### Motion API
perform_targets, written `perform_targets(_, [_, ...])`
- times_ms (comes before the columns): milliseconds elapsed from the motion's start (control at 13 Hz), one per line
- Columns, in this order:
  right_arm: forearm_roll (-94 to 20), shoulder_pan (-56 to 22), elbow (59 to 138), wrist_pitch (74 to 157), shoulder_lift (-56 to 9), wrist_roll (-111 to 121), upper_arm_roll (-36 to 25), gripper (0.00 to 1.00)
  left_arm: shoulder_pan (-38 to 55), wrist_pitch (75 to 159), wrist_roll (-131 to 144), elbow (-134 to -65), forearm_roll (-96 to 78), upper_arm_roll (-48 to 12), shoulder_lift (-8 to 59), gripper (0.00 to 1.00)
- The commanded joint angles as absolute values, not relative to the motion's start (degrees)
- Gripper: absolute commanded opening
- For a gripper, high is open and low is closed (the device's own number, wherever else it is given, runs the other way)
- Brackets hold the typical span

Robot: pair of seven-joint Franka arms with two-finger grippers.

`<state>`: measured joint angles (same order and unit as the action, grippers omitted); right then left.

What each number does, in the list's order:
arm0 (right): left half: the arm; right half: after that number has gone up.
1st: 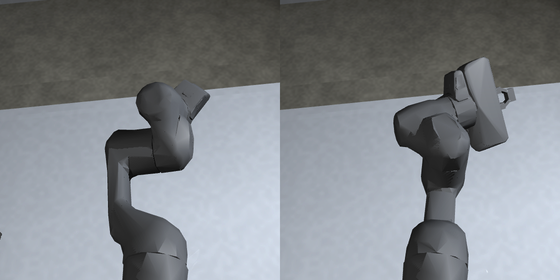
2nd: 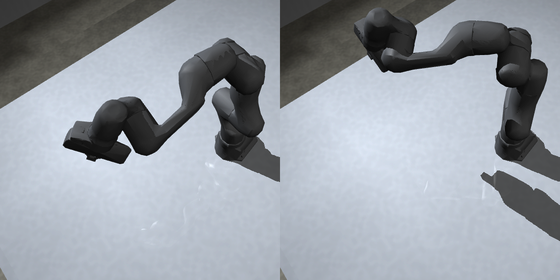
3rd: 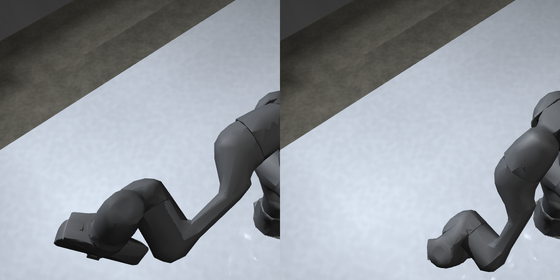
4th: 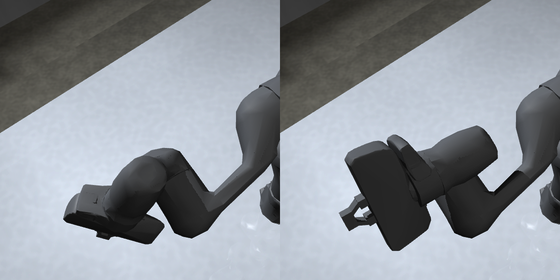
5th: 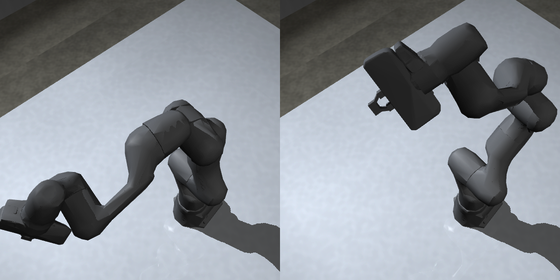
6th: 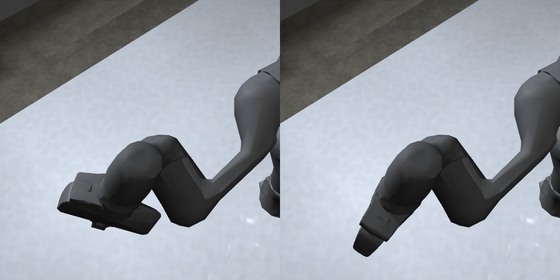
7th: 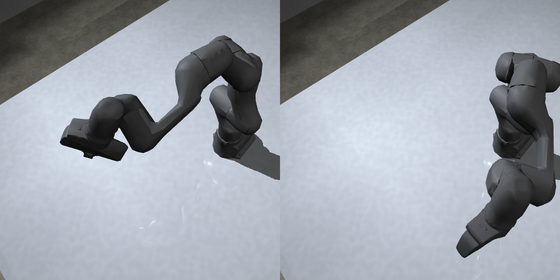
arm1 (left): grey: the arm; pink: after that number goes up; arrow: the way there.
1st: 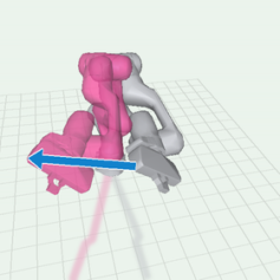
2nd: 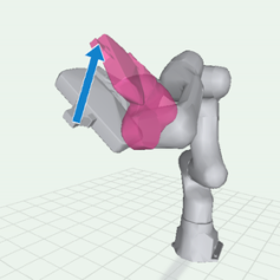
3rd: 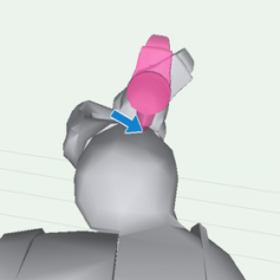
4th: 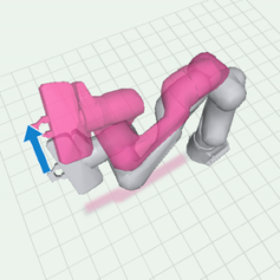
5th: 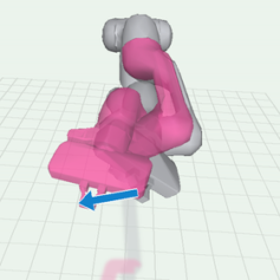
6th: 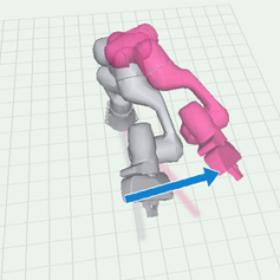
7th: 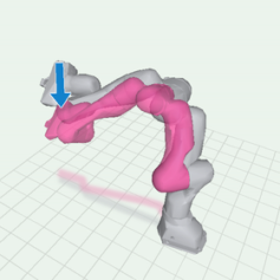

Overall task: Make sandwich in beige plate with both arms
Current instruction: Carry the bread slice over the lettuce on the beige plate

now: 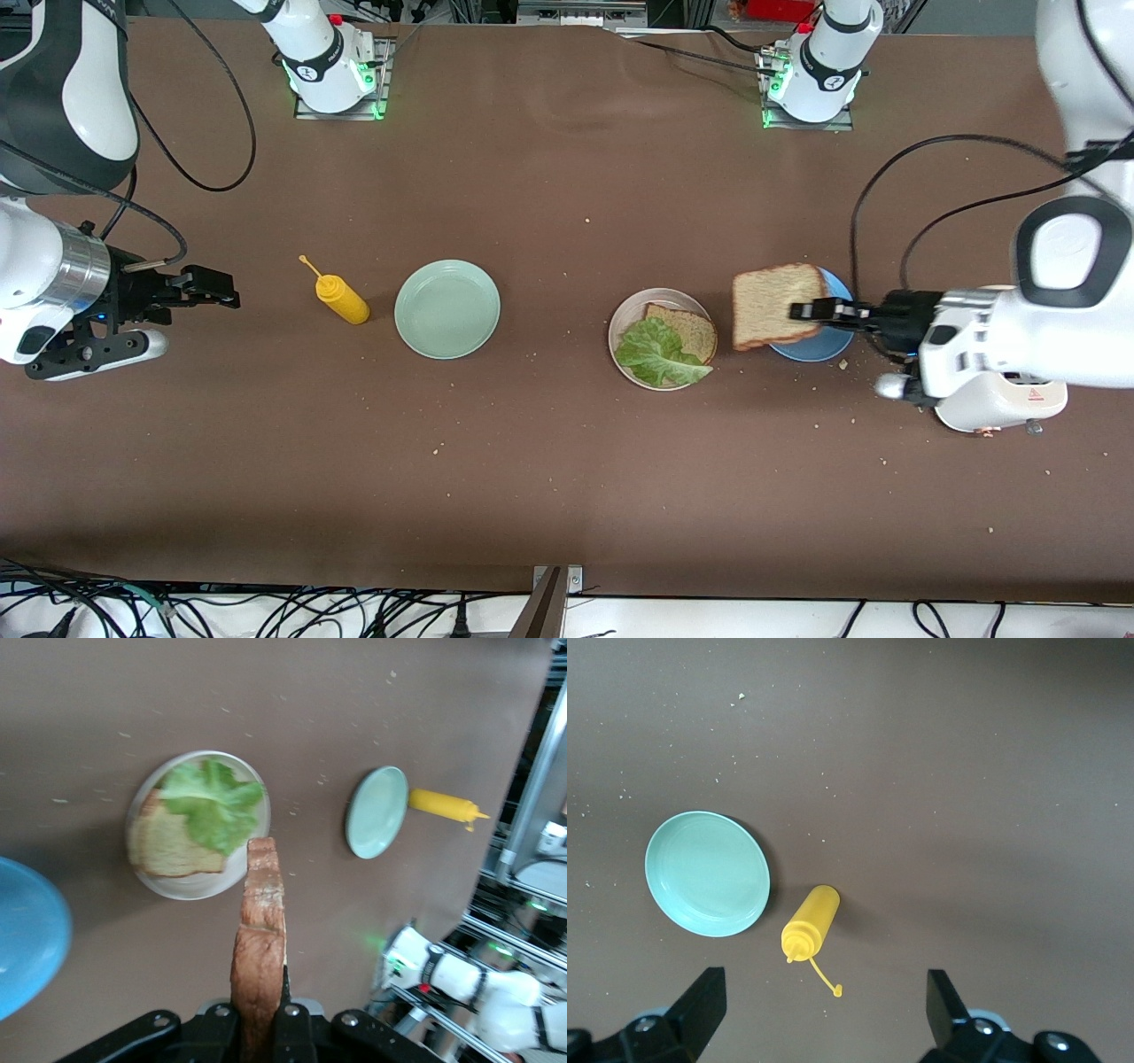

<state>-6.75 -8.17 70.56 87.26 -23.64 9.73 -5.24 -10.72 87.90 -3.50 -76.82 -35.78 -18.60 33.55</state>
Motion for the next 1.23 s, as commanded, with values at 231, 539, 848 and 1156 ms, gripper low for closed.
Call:
perform_targets(231, [-6.4, -8.0, 72.0, 87.4, -22.3, 10.5, -4.8, 1.00, -5.0, 90.9, -5.5, -75.8, -44.5, -18.4, 42.0, 0.00])
perform_targets(539, [-6.4, -7.9, 72.0, 87.4, -22.4, 10.5, -4.8, 1.00, -3.0, 97.9, -11.6, -75.8, -48.2, -18.4, 47.4, 0.00])
perform_targets(848, [-6.4, -7.9, 71.9, 87.5, -22.4, 10.5, -4.8, 1.00, -2.2, 101.4, -12.8, -78.1, -47.5, -18.2, 49.0, 0.00])
perform_targets(1156, [-6.5, -7.8, 71.9, 87.5, -22.5, 10.5, -4.8, 1.00, -2.4, 102.3, -16.5, -78.2, -42.2, -17.8, 50.7, 0.00])
